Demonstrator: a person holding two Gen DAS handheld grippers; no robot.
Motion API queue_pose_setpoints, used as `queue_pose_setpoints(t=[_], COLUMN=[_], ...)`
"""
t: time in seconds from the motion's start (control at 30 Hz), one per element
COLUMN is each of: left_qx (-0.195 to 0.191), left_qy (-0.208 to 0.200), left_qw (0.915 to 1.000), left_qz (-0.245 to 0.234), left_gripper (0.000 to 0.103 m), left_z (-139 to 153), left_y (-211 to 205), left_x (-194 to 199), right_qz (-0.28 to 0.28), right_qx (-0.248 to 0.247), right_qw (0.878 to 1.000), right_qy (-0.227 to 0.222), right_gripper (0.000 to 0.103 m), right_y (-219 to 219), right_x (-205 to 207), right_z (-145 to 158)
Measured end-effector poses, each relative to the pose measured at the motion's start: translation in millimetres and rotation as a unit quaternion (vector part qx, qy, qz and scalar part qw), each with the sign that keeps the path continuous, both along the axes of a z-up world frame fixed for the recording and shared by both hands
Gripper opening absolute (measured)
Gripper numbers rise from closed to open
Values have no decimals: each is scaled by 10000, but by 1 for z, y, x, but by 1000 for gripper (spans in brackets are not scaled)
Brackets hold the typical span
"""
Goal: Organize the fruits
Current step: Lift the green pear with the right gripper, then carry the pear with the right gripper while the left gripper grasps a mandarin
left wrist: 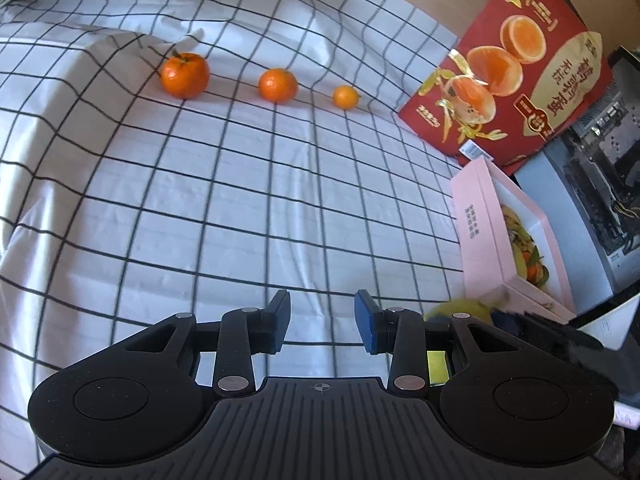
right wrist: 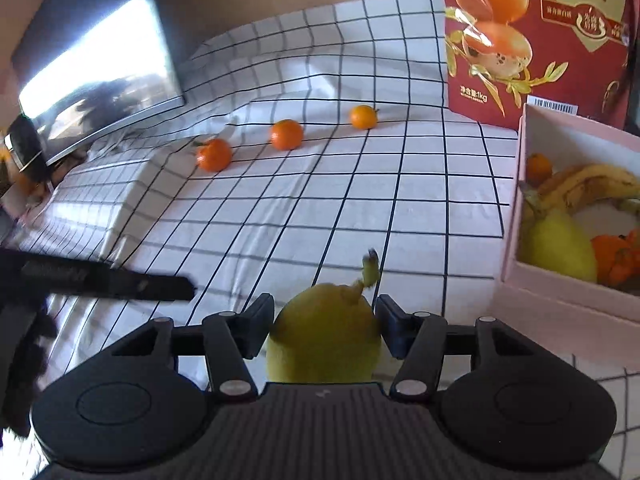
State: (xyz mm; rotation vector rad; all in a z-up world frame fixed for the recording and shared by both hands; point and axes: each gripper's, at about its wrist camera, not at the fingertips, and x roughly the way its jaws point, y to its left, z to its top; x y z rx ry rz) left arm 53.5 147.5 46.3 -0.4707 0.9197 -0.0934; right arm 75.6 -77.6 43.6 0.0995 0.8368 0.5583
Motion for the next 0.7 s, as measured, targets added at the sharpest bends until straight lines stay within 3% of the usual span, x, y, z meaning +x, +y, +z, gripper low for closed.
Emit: queue_pose_setpoints(t=[0.33,0.57,0.7], left_qx=[68,219,248], left_qy=[-33,-33,2], left_qw=[9997,9998,9996], left_qz=[-246,28,100], left_gripper=[39,39,39], left_z=[-5,-7,-5], left_y=[-30,-18,-13], left_x=[-2,4,9], right_qz=[466,666,738], right_qx=[-166,-353,-362], right_qw=[9958,9885,9874], right_qy=[-768,-1309,-1352], right_gripper=[50,50,52], right_y=[-5,11,15], right_x=[-45,-58,-58], right_z=[8,0,-3])
